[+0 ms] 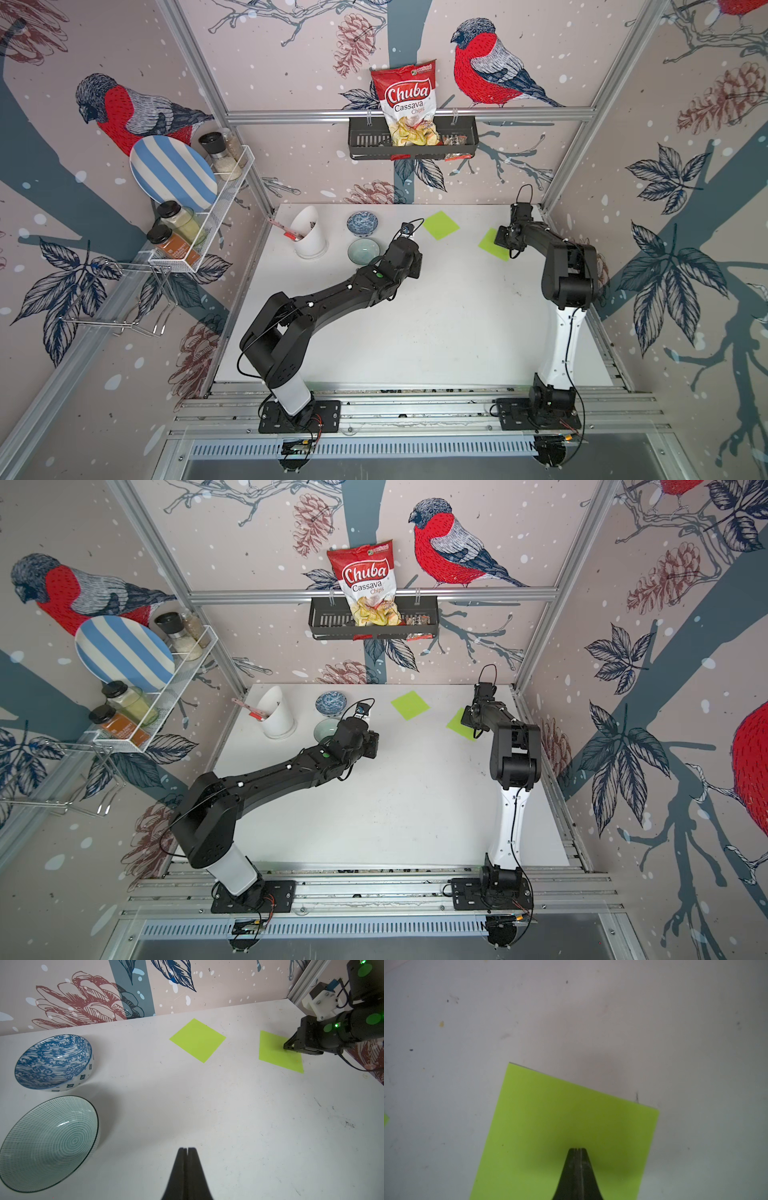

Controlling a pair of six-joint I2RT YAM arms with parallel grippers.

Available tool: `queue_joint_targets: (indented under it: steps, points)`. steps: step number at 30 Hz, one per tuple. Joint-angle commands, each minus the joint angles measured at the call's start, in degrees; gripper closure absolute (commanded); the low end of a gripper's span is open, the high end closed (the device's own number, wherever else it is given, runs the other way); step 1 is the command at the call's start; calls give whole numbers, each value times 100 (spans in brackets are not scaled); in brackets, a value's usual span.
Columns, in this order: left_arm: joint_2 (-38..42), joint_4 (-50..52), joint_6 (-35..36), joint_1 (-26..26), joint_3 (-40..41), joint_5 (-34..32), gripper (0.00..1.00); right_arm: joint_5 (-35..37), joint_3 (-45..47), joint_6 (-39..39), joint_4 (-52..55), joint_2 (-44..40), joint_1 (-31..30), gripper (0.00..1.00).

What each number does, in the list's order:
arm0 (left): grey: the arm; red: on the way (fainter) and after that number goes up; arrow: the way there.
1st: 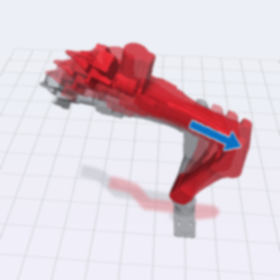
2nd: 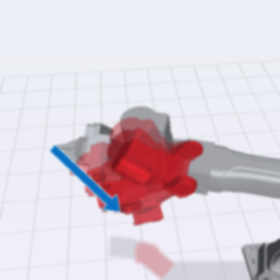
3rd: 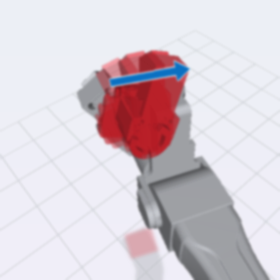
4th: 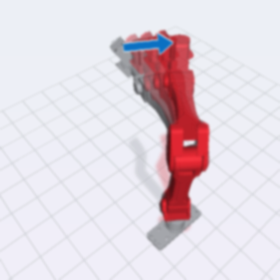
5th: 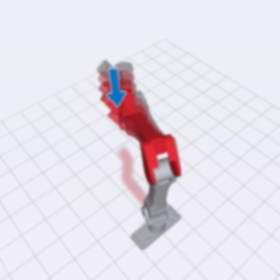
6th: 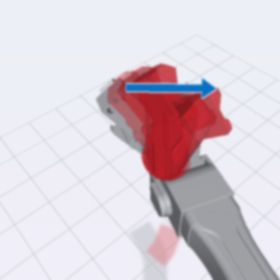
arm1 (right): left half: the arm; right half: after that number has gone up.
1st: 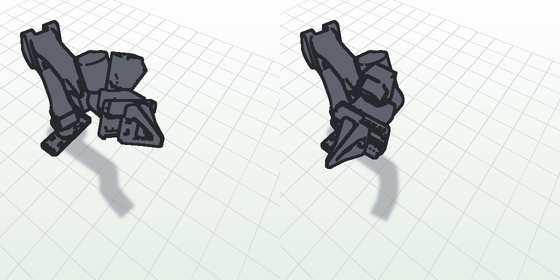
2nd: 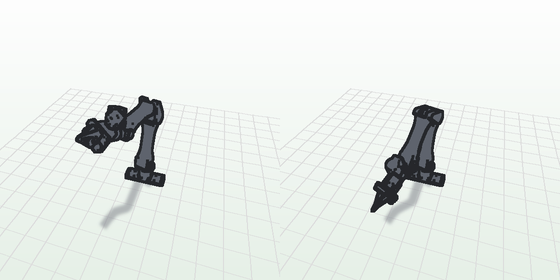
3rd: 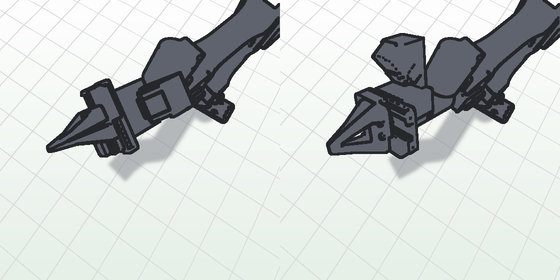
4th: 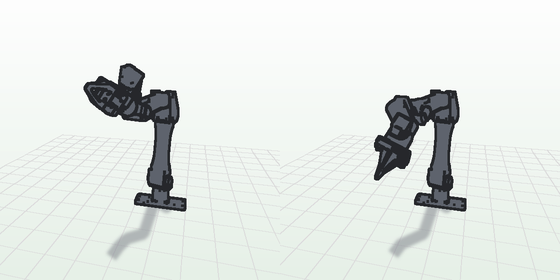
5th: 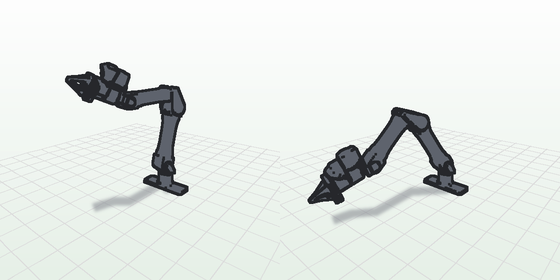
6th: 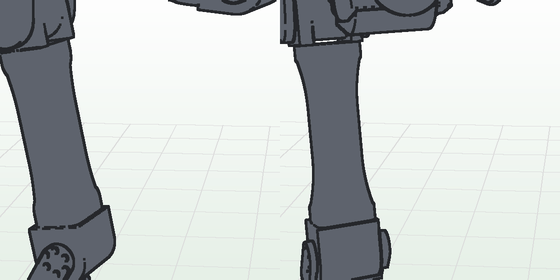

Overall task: Fold the square paper along the opposite sides
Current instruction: Move the paper at the center of the board.

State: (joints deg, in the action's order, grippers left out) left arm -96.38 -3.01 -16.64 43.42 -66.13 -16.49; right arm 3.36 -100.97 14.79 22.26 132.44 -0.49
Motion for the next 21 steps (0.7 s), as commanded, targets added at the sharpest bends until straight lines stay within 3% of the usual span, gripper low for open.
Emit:
queue_joint_targets:
  steps: [1, 5, 10, 21]
  points:
    - [-16, 157, -17, 17, -42, -85, 100, 402, -234, -304, 1023, 274, -190, 100]
    - [51, 296, -23, 19, -19, -118, 100, 707, -47, -412, 1184, 219, -472, 100]
    - [230, 481, -45, 21, -2, -211, 100, 854, 822, -374, 1047, -325, -917, 100]
    - [752, 934, -145, 24, -2, -402, 100, 672, 2586, -134, 703, -1688, -2353, 100]
